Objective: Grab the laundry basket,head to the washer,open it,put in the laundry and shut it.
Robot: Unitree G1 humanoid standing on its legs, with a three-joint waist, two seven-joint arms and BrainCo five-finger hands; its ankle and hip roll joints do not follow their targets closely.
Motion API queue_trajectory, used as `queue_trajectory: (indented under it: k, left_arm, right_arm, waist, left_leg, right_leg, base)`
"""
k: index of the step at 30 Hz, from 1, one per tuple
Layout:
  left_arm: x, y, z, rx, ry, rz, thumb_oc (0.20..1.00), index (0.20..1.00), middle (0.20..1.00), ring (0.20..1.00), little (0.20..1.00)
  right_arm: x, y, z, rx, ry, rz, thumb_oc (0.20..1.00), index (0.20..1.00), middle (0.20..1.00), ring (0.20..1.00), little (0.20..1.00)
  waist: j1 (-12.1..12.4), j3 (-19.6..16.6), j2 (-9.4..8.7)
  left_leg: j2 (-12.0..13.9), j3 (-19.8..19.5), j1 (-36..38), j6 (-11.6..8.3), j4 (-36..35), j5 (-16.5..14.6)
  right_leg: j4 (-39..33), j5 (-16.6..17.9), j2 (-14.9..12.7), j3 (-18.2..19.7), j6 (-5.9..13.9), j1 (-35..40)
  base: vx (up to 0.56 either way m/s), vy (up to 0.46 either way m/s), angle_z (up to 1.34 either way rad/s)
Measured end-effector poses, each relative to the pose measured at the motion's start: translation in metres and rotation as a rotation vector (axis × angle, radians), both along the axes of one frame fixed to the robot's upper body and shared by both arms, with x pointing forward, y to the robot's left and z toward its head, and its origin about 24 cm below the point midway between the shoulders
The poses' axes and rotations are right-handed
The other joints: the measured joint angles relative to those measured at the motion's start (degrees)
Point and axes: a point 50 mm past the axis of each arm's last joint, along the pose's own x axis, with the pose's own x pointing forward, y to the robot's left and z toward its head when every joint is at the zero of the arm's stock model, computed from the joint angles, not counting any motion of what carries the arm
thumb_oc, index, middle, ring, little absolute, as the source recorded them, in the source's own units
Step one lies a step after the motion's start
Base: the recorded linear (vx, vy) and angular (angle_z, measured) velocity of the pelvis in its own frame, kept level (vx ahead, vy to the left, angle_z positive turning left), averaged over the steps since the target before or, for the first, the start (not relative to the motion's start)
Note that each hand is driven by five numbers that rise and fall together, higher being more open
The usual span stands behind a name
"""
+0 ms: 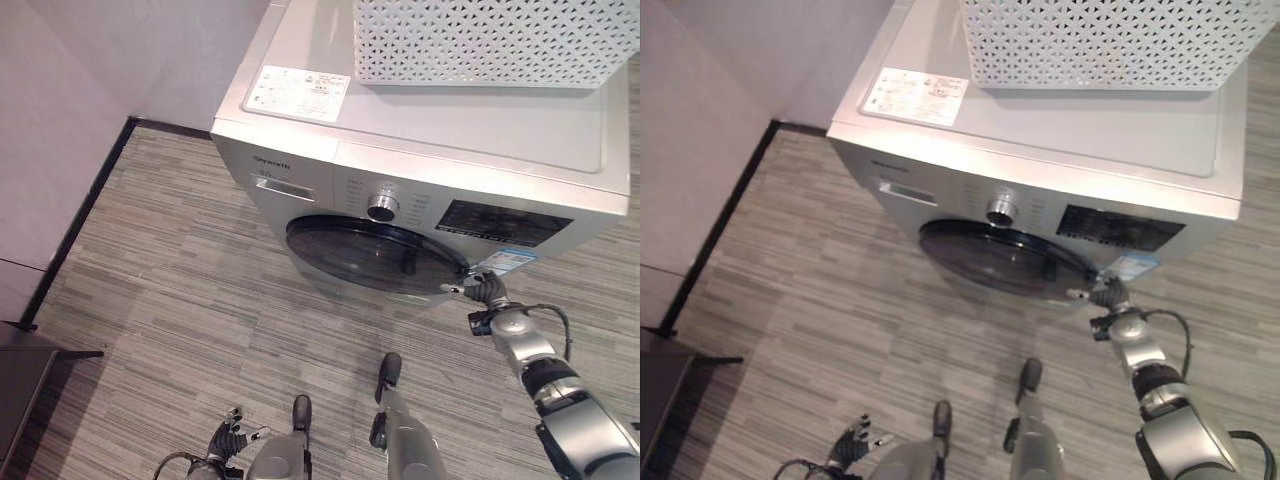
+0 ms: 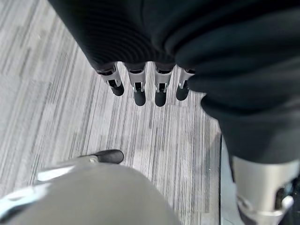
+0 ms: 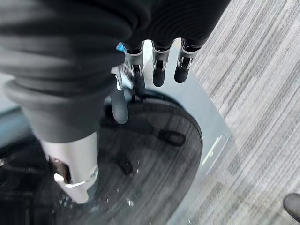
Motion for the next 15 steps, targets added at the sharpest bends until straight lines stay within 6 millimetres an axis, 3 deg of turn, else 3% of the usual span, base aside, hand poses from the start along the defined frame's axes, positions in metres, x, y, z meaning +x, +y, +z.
queue_trajectory:
  k: [8,10,12,15]
  left_arm:
    - [0.007,0.008,0.006,-0.018,-0.037,0.058,1.000,1.000,1.000,1.000,1.000]
    - [0.006,0.009,0.005,-0.016,-0.034,0.060,1.000,1.000,1.000,1.000,1.000]
    - [0.009,0.011,0.008,-0.013,-0.051,0.057,1.000,1.000,1.000,1.000,1.000]
    - [0.010,0.015,0.011,-0.004,-0.062,0.049,1.000,1.000,1.000,1.000,1.000]
  right_arm:
    - [0.008,-0.001,0.003,-0.014,0.014,-0.023,1.000,1.000,1.000,1.000,1.000]
    - [0.011,-0.007,0.006,-0.039,0.035,-0.055,1.000,1.000,1.000,1.000,1.000]
    - [0.014,-0.019,0.013,-0.068,0.039,-0.091,1.000,1.000,1.000,1.000,1.000]
    - [0.014,-0.041,0.026,-0.145,0.076,-0.121,1.000,1.000,1.000,1.000,1.000]
  waist:
    - [1.64,0.15,-1.56]
    - [2.27,0.17,-1.47]
    - [2.61,-0.03,-1.12]
    - [4.22,0.02,-0.77]
  left_leg:
    - [0.24,-2.61,-3.98,-0.48,1.01,0.39]
    - [0.55,-4.49,-4.69,-0.49,1.00,0.35]
    - [1.09,-6.90,-6.64,-0.69,0.73,0.20]
    - [1.42,-7.71,-8.54,-0.73,0.72,0.23]
  right_leg:
    - [-0.01,-0.38,0.01,-0.64,-0.17,-2.31]
    - [-0.08,-0.67,0.34,-0.78,0.22,-2.43]
    - [0.00,-2.41,1.06,-0.86,2.59,-3.71]
    - [-0.03,-2.61,1.33,-1.31,2.86,-4.98]
  base:
    - [-0.02,-0.012,0.12]
    - [0.00,-0.042,0.26]
    - [0.01,-0.016,0.34]
    - [0.02,-0.011,0.26]
